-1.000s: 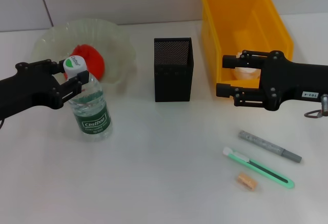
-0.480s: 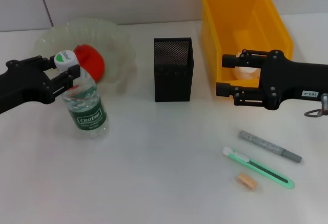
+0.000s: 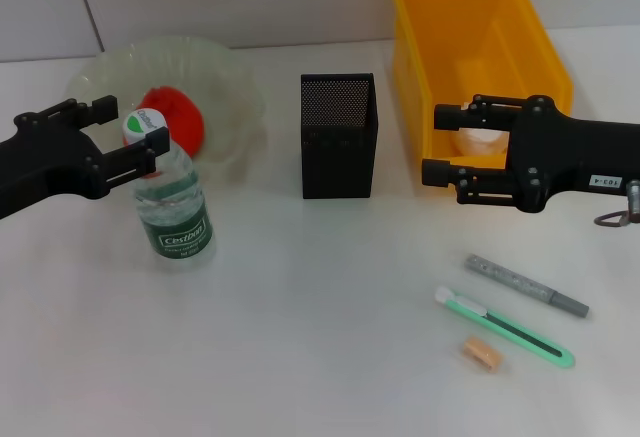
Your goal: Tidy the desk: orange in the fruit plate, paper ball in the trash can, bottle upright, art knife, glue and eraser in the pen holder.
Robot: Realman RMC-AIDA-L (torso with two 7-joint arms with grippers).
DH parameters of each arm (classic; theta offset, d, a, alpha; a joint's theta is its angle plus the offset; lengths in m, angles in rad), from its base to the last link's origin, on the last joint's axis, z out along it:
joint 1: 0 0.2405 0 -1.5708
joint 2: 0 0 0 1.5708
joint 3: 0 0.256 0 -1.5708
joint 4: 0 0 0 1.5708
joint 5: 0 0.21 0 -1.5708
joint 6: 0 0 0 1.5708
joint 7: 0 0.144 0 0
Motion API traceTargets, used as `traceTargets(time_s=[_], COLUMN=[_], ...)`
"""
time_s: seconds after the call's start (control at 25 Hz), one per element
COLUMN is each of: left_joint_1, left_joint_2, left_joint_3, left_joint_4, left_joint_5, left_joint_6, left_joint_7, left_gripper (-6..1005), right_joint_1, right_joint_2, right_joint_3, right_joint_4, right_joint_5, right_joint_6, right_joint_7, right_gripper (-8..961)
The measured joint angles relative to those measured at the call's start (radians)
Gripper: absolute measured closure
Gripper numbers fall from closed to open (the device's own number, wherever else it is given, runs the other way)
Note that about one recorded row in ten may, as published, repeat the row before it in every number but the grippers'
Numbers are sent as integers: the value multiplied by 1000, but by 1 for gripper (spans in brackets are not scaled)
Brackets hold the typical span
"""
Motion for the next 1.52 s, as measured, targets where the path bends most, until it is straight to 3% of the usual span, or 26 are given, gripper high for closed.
traceTargets(time_s=[0.08, 0.72, 1.16, 1.4, 1.52], left_joint_1=[-2, -14, -24, -42, -58], left_joint_2=[1, -1, 0, 1, 1], left_joint_3=[0, -24, -41, -47, -48], left_joint_4=[0, 7, 4, 7, 7], left_joint_5=[0, -28, -87, -94, -129], left_joint_6=[11, 96, 109, 167, 262], left_joint_7=[4, 34, 70, 84, 128], left_gripper=[308, 137, 137, 137, 137], right_joint_1=[1, 7, 0, -2, -4], right_joint_2=[0, -2, 0, 0, 0], right_joint_3=[0, 0, 0, 1, 4], right_joint_4=[0, 0, 5, 9, 9], right_joint_5=[0, 0, 0, -2, -2], right_joint_6=[0, 3, 12, 17, 18], right_joint_7=[0, 0, -2, -6, -6], right_gripper=[256, 255, 257, 256, 256])
